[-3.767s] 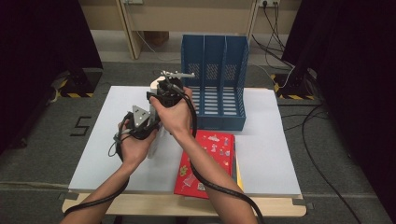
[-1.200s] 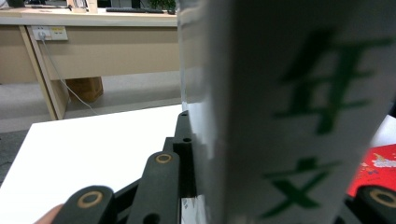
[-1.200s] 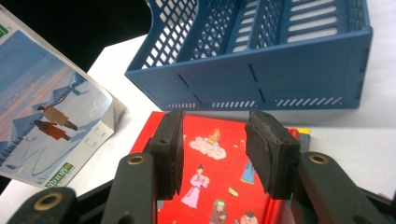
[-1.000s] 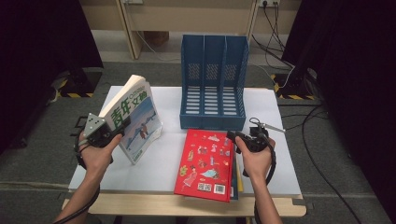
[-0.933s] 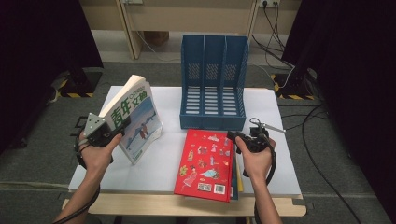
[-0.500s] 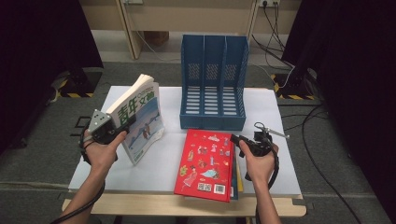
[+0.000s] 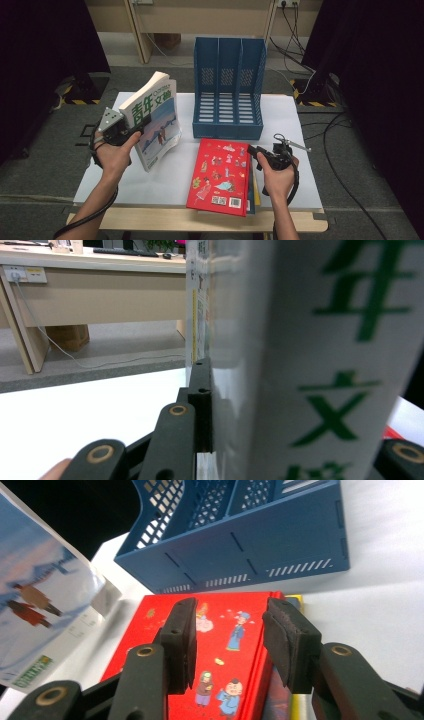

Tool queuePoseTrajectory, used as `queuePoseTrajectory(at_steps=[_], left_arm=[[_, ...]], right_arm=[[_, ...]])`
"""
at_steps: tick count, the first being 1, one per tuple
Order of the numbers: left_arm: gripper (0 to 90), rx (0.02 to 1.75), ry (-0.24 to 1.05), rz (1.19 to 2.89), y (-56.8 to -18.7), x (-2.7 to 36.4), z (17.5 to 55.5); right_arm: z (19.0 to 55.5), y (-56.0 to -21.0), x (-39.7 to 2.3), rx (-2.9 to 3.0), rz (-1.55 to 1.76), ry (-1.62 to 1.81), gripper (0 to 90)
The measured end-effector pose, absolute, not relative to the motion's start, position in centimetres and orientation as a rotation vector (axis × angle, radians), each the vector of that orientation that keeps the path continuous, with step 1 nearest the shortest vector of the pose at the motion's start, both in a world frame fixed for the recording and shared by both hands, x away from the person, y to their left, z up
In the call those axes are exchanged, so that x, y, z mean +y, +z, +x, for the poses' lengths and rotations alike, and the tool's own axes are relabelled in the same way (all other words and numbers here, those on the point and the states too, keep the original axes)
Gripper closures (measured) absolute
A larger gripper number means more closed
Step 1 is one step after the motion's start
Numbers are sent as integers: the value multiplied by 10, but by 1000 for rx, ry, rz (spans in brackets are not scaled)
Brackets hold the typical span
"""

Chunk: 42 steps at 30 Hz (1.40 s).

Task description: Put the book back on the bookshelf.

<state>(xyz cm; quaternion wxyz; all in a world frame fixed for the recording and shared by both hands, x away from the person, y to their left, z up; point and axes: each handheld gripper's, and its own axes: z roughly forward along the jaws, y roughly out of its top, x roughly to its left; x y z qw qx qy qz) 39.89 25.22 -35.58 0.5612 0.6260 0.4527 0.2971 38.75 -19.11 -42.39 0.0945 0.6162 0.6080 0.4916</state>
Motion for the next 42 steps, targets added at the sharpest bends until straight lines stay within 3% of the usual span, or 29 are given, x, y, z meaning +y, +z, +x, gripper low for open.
queuePoseTrajectory(at_steps=[19, 42], left_arm=[[736, 1020, 711, 1448, -313, 219, 419], [735, 978, 693, 1416, -287, 189, 438]], right_arm=[[381, -437, -193, 1760, 1849, 1478, 571], [379, -439, -197, 1741, 1861, 1486, 571]])
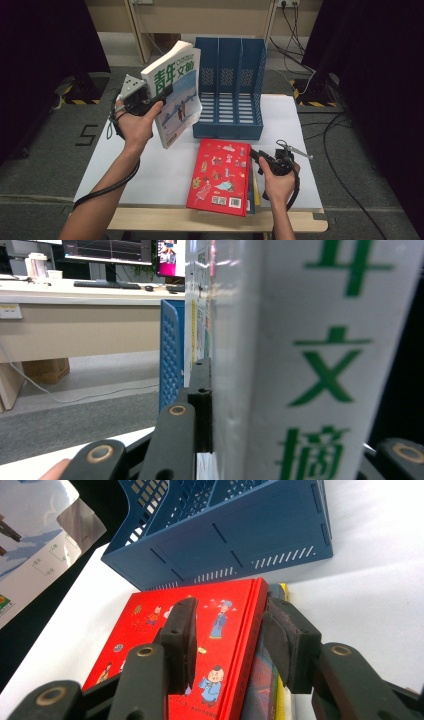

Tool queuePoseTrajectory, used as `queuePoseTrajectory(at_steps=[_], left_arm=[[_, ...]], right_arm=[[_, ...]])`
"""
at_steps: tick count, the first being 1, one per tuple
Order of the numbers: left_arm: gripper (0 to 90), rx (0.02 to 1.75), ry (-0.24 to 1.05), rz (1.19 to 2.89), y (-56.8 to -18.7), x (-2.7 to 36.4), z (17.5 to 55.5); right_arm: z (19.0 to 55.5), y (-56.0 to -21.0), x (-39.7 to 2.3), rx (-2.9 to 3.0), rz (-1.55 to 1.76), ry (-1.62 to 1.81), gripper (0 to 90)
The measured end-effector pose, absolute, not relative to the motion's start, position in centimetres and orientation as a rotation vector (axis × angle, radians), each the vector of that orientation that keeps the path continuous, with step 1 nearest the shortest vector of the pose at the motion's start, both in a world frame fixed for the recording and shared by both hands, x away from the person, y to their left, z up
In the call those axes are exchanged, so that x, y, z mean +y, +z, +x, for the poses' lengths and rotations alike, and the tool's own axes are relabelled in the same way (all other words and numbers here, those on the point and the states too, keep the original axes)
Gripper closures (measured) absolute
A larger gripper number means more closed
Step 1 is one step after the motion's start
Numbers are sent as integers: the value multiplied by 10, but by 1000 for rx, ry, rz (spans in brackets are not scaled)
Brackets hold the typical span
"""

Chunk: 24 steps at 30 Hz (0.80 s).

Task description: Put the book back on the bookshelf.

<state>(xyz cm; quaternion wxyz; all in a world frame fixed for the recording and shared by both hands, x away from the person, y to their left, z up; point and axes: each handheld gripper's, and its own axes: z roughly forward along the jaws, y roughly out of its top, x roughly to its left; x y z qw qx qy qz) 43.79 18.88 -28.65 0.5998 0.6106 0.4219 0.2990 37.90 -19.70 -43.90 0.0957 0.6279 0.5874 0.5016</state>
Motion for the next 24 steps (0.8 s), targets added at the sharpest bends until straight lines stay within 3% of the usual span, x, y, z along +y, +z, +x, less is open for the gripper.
queuePoseTrajectory(at_steps=[24], left_arm=[[735, 952, 666, 1415, -281, 156, 465]], right_arm=[[377, -440, -200, 1741, 1870, 1485, 572]])
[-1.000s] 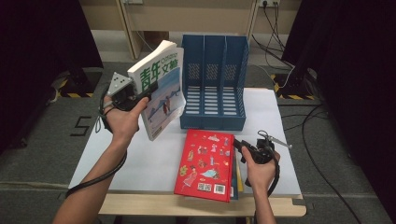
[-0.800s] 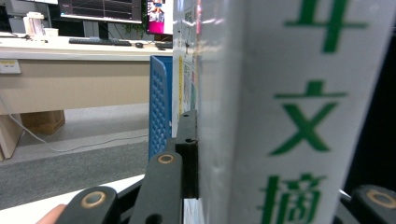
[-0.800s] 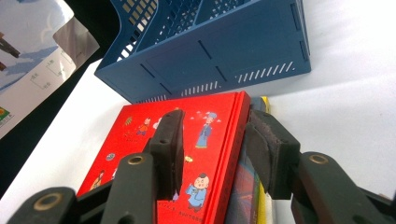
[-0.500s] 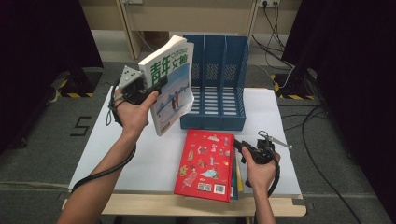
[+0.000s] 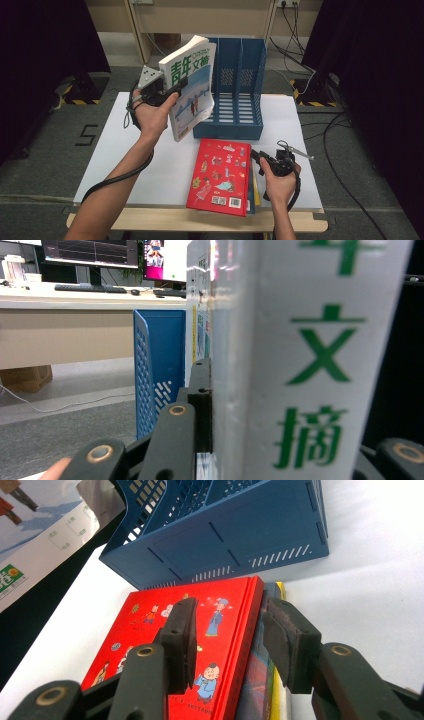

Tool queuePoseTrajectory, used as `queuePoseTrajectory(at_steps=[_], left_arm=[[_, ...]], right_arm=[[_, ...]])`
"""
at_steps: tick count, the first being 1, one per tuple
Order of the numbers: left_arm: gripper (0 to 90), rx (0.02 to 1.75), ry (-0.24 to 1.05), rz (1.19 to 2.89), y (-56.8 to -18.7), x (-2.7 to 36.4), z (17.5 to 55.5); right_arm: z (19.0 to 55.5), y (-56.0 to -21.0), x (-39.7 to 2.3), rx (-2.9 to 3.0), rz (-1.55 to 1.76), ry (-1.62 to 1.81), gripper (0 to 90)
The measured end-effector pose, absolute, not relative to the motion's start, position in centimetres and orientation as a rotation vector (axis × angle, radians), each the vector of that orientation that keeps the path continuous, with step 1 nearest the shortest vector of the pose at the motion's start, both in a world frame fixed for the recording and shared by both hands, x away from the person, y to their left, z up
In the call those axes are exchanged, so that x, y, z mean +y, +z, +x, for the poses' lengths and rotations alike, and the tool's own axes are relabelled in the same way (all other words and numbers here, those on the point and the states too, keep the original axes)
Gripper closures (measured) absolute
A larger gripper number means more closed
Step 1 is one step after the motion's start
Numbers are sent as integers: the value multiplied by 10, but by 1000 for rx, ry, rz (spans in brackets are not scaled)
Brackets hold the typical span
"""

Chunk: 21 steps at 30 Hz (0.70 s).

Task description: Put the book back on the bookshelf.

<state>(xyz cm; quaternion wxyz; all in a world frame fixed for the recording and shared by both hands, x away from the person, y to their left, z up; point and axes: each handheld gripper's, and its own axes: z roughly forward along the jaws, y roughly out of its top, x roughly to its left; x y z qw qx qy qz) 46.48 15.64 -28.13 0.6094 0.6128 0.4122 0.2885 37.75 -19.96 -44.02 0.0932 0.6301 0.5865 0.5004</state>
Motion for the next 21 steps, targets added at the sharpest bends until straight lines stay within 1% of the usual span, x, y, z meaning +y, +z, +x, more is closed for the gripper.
queuePoseTrajectory(at_steps=[12, 21], left_arm=[[735, 969, 697, 1408, -280, 138, 486], [735, 996, 701, 1413, -285, 133, 497]], right_arm=[[378, -441, -201, 1741, 1859, 1483, 572], [378, -442, -203, 1736, 1875, 1488, 571]])
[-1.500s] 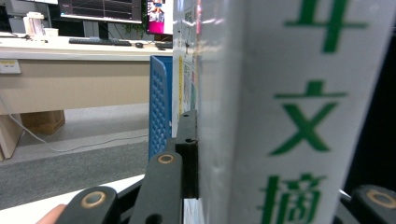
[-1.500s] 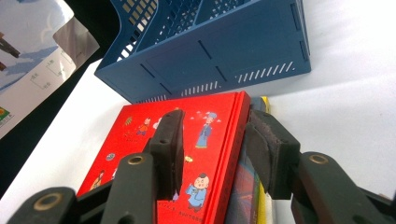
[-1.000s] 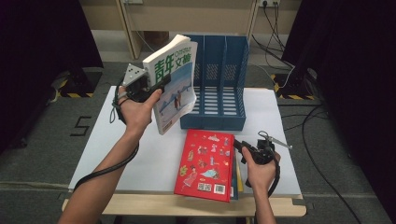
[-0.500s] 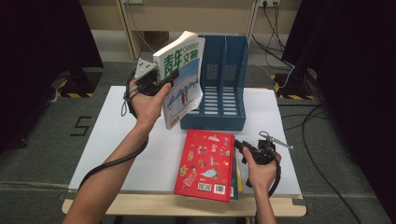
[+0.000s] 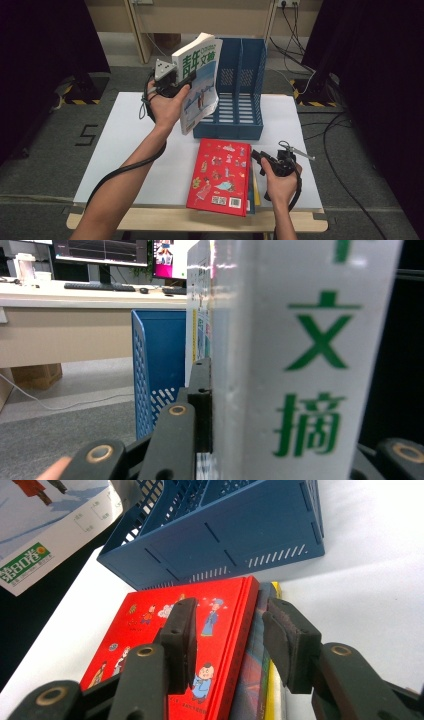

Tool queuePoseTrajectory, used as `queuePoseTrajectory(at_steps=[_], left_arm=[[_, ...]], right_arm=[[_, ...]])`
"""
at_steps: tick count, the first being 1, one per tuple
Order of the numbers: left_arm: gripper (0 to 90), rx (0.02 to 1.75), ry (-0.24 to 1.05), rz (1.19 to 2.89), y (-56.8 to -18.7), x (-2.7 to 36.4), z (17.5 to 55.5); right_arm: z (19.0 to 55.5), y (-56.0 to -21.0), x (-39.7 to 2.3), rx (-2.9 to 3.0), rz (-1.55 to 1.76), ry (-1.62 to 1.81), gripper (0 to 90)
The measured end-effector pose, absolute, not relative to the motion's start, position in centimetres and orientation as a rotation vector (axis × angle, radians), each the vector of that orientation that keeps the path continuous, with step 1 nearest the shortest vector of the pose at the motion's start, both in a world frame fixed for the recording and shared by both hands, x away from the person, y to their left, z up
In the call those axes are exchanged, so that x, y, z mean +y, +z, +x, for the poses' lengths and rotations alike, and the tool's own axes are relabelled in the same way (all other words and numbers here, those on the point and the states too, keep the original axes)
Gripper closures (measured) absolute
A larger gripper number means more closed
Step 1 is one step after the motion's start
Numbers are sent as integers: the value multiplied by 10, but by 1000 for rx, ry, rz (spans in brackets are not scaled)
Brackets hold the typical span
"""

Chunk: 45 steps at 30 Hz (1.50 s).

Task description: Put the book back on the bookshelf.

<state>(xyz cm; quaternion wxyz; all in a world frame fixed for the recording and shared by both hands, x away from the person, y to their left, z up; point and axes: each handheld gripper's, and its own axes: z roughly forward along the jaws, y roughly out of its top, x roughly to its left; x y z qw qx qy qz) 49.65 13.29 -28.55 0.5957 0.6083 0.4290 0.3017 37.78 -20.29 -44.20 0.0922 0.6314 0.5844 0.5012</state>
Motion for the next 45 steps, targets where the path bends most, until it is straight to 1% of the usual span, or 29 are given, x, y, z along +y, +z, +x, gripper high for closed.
queuePoseTrajectory(at_steps=[11, 28, 35, 40, 45], left_arm=[[735, 1021, 760, 1396, -287, 136, 501], [735, 1047, 765, 1403, -290, 121, 519], [735, 1062, 816, 1401, -291, 119, 525], [735, 1077, 808, 1402, -295, 119, 529], [735, 1064, 790, 1408, -298, 112, 529]], right_arm=[[378, -442, -203, 1734, 1880, 1487, 572], [379, -445, -204, 1748, 1872, 1485, 572], [379, -445, -204, 1740, 1876, 1486, 572], [380, -447, -204, 1746, 1885, 1479, 572], [380, -448, -203, 1749, 1891, 1478, 572]])
